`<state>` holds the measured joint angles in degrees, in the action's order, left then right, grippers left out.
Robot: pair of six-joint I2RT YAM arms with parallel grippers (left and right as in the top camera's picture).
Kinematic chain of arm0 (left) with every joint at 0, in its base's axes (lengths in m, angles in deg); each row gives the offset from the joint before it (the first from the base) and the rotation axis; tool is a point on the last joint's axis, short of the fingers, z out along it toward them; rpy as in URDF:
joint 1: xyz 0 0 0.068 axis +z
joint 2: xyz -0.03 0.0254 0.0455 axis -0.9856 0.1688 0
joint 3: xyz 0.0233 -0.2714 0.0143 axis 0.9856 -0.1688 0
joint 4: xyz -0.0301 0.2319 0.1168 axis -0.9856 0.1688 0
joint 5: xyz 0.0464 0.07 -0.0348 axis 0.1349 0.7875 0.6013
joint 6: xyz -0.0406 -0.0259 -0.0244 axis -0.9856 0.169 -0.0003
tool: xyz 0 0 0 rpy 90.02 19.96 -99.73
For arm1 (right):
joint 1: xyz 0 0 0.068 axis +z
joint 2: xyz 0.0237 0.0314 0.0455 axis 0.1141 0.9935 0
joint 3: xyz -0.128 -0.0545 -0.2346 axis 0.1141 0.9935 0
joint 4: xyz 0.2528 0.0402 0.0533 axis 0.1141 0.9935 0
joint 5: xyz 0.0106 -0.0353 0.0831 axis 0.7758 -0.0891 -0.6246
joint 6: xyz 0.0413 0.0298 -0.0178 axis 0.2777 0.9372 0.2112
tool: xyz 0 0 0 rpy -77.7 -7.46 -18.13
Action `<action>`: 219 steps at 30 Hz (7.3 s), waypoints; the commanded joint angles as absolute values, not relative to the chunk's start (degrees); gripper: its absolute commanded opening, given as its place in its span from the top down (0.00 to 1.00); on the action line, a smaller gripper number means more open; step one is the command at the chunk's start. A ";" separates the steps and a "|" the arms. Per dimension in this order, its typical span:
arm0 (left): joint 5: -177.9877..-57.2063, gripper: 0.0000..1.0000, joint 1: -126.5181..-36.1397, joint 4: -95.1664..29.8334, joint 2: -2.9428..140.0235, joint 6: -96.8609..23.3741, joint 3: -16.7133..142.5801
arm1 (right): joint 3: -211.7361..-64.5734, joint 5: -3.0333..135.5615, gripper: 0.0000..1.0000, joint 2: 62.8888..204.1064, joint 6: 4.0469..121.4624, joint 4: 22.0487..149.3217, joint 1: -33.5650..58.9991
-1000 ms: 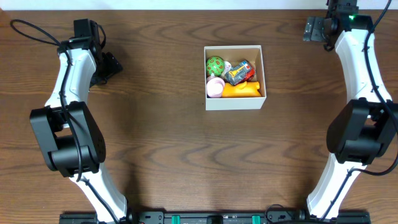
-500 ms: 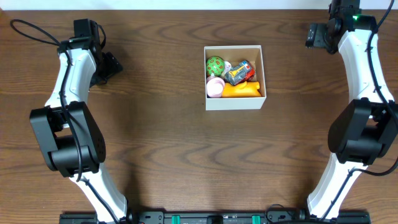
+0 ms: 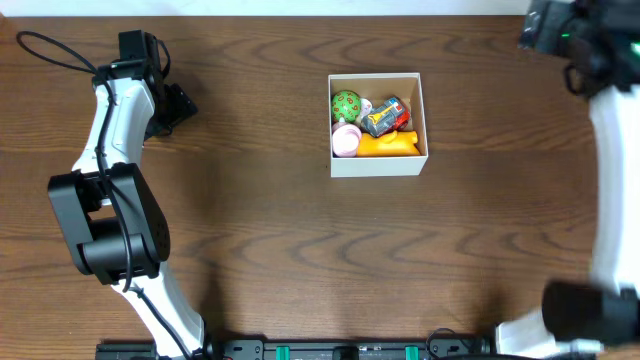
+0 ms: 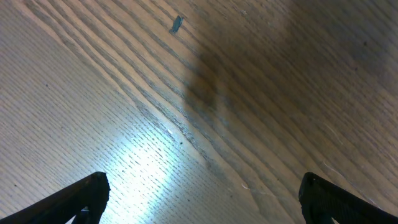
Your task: Pack container
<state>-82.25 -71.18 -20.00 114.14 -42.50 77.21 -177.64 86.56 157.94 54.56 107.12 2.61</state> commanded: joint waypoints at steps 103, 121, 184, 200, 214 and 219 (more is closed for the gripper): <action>-81.55 0.02 -70.98 -19.85 114.23 -42.63 76.81 | -64.60 73.86 0.01 63.04 46.43 57.06 3.85; -81.55 0.02 -70.98 -19.85 114.23 -42.63 76.81 | -64.60 73.86 0.01 63.04 46.43 57.06 3.85; -78.95 0.02 -70.80 -12.61 106.58 -42.63 76.81 | -64.60 73.86 0.01 63.04 46.43 57.06 3.85; -78.95 0.02 -70.80 -12.24 70.43 -42.63 76.81 | -64.60 73.86 0.01 63.04 46.43 57.06 3.85; -78.95 0.02 -70.80 -11.85 50.78 -42.81 76.81 | -64.60 73.84 0.01 63.04 46.43 57.06 3.85; -78.98 0.02 -70.83 -8.68 49.89 -42.79 76.81 | -64.60 73.86 0.01 63.04 46.43 57.06 3.85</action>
